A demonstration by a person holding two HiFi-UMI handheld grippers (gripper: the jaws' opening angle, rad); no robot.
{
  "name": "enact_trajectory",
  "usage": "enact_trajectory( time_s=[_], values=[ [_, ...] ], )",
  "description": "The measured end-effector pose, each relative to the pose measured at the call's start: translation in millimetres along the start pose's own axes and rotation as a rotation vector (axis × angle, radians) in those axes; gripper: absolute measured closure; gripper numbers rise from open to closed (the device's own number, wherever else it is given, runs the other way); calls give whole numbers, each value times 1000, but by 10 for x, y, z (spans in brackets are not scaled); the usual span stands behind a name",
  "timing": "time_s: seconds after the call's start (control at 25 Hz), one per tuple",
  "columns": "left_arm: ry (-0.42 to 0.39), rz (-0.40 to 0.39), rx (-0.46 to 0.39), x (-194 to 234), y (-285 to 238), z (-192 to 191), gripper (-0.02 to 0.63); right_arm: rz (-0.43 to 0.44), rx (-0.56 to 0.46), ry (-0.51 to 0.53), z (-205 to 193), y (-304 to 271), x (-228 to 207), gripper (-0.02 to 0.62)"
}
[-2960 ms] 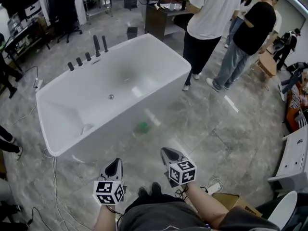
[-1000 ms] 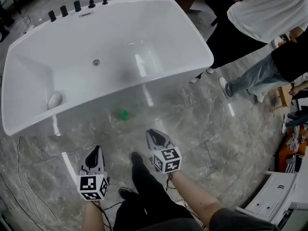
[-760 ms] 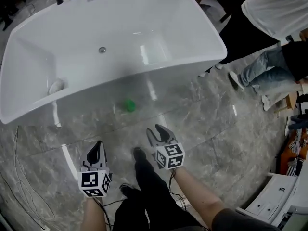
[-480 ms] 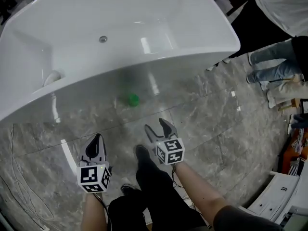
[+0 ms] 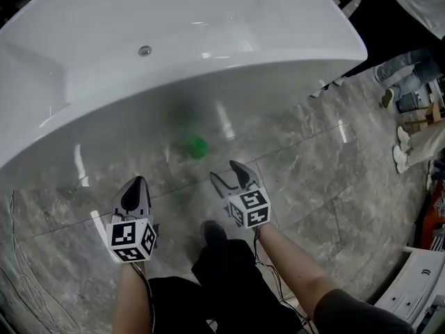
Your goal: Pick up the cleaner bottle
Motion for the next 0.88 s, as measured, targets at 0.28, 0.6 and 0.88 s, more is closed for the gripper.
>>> enact_trajectory(
  time_s=[0.28, 0.6, 0.88],
  values=[
    [12, -20, -24, 121, -562, -466, 591, 22, -41, 35, -367, -507, -182, 311],
    [-22, -54, -53, 100, -998, -804, 591, 31, -81, 15, -743, -925, -364, 313],
    [-14, -56, -57, 93, -1222, -996, 591, 31, -100, 13, -866, -1234, -473, 313]
  ],
)
Point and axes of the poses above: the fingertips, and each gripper's own axes: y backward along the fingers, x to its left, z out of its top, the point moved 1 cm from there along y, backward along the fingers, and after that the axes turned 9 degrees about -y, right-handed, at the moved point
